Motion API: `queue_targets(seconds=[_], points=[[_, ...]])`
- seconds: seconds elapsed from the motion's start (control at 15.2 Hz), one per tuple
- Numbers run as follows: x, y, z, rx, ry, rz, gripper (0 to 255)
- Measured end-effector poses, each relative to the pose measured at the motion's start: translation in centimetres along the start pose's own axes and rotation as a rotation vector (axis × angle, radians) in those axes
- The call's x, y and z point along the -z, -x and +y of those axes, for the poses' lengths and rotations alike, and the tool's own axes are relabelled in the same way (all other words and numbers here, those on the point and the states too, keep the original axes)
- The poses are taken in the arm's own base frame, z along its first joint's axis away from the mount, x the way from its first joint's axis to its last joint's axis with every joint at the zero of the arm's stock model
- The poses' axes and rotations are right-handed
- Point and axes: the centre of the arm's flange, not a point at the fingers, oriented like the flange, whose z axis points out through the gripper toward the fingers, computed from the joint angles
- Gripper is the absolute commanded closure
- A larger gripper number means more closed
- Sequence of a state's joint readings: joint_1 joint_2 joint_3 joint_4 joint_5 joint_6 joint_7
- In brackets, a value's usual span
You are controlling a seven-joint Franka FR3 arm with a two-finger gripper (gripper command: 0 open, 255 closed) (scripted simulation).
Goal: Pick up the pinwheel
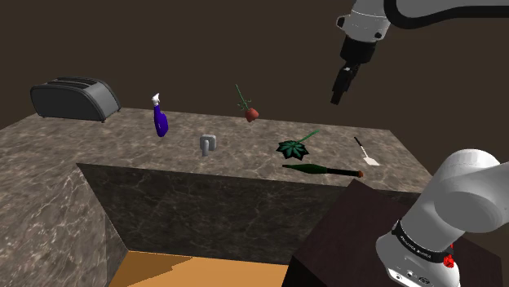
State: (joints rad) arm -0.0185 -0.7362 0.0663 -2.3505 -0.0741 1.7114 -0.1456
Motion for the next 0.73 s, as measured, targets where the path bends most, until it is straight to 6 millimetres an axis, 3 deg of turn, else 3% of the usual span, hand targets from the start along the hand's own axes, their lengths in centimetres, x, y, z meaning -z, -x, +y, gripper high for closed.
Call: queue_targets(seconds=[0.2, 0.73], points=[[-1.1, -0.1, 1.1, 0.029, -0.001, -0.005, 0], [-9.0, -0.8, 7.8, 0.221, -0.006, -0.035, 0]])
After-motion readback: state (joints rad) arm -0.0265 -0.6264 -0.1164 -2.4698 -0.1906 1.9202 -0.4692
